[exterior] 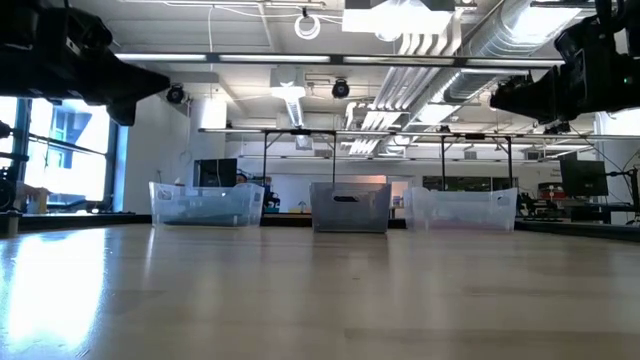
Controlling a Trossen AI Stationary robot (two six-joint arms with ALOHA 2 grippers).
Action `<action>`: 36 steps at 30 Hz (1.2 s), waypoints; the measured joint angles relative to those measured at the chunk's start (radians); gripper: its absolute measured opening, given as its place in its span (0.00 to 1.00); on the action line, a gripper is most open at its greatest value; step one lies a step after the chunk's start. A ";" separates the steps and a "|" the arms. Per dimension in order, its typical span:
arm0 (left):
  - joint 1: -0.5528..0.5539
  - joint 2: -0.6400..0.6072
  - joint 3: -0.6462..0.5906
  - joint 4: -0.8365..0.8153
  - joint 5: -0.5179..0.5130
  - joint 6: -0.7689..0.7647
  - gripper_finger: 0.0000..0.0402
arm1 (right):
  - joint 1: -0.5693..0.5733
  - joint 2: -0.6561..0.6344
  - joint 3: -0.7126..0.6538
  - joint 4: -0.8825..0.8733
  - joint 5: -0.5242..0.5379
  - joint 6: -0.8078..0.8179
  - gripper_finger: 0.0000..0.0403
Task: Sort crayons/erasers/pens/pencils in bins
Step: Return to Home Position
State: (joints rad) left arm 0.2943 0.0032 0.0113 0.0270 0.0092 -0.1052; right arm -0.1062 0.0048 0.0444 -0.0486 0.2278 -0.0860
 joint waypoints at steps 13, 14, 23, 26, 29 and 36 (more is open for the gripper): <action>0.000 0.004 0.000 -0.015 -0.007 0.056 0.01 | 0.000 0.000 0.000 0.000 0.001 -0.116 0.00; 0.000 0.004 0.000 -0.015 -0.012 0.056 0.01 | 0.000 0.000 0.000 0.000 0.001 -0.102 0.00; 0.000 0.005 0.000 -0.015 -0.020 0.056 0.01 | 0.000 0.000 0.000 0.000 0.001 -0.048 0.00; 0.000 0.005 0.000 -0.015 -0.020 0.056 0.01 | 0.000 0.000 0.000 0.000 0.001 -0.045 0.00; 0.000 0.005 0.000 -0.015 -0.020 0.056 0.01 | 0.000 0.000 -0.001 0.000 0.001 -0.045 0.00; 0.000 0.005 0.000 -0.015 -0.020 0.056 0.01 | 0.000 0.000 -0.001 0.000 0.001 -0.045 0.00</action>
State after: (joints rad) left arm 0.2943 0.0086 0.0116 0.0116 -0.0113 -0.0490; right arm -0.1062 0.0052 0.0437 -0.0486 0.2287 -0.1314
